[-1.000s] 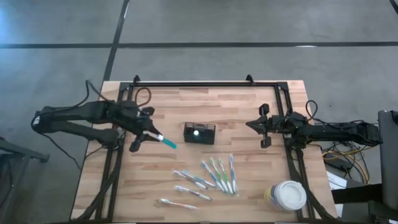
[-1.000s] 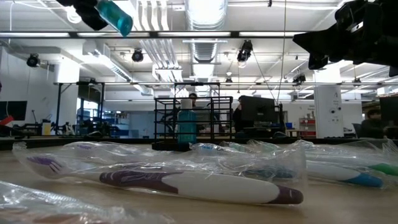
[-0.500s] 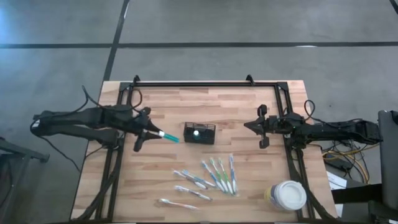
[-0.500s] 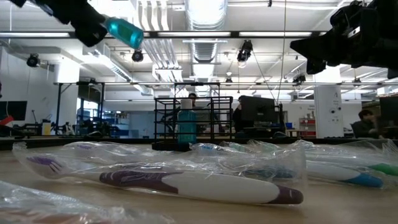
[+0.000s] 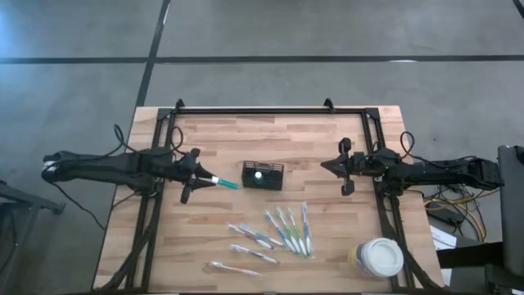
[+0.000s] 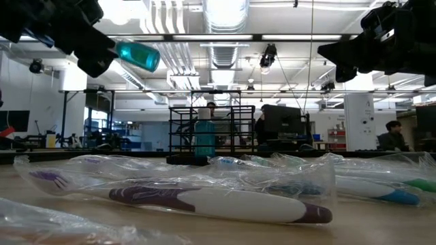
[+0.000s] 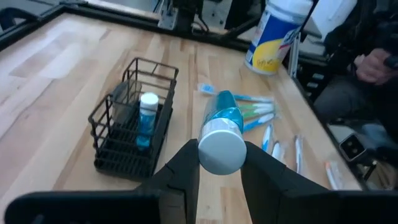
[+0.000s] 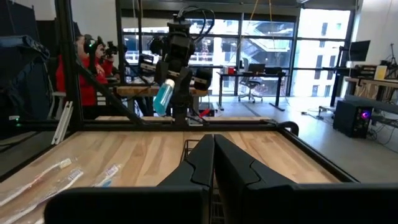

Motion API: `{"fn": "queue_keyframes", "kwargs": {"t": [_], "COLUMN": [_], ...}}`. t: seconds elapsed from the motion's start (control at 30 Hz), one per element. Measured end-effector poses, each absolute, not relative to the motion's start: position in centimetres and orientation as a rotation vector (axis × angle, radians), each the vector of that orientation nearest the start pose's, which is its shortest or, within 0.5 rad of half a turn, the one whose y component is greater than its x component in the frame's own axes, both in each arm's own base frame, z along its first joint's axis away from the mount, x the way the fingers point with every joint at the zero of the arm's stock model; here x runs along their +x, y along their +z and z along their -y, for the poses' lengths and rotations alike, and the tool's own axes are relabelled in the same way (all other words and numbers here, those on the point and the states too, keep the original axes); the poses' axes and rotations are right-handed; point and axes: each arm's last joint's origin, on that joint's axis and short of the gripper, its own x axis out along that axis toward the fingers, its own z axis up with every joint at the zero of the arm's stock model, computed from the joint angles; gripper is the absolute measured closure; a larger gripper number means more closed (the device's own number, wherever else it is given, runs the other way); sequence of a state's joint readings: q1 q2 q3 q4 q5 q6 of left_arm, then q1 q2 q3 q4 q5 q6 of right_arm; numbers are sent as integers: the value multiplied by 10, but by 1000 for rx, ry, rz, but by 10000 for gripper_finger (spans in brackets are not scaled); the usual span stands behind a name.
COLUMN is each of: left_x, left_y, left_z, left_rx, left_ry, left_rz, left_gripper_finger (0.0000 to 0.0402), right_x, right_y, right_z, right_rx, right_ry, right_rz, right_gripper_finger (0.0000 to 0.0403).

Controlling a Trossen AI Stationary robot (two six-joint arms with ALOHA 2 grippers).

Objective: Pick & Place toothbrushing station
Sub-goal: Put the mouthwash into the wire organizer

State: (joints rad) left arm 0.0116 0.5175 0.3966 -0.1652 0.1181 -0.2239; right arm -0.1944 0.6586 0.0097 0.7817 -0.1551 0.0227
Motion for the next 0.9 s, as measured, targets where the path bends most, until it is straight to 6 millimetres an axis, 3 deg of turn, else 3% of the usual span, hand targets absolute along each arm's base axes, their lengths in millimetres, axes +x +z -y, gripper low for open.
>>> {"fn": "queue_keyframes", "kwargs": {"t": [0.2,0.5,0.67,0.9], "left_x": [130,134,152,196], "left_y": [260,331,364,375], "left_z": [1,-3,-5,-5], "left_rx": [-238,-119,-55,-5], "left_ry": [-55,72,117,109], "left_rz": [-223,-264,-341,-523], "left_gripper_finger": [305,307,307,307], "right_x": [136,136,136,136], "right_y": [178,178,178,178], "right_z": [22,22,22,22], "right_rx": [-1,-4,-4,-9], "right_ry": [-38,-38,-38,-38], "right_rz": [131,132,133,133], "right_gripper_finger": [394,394,394,394]}}
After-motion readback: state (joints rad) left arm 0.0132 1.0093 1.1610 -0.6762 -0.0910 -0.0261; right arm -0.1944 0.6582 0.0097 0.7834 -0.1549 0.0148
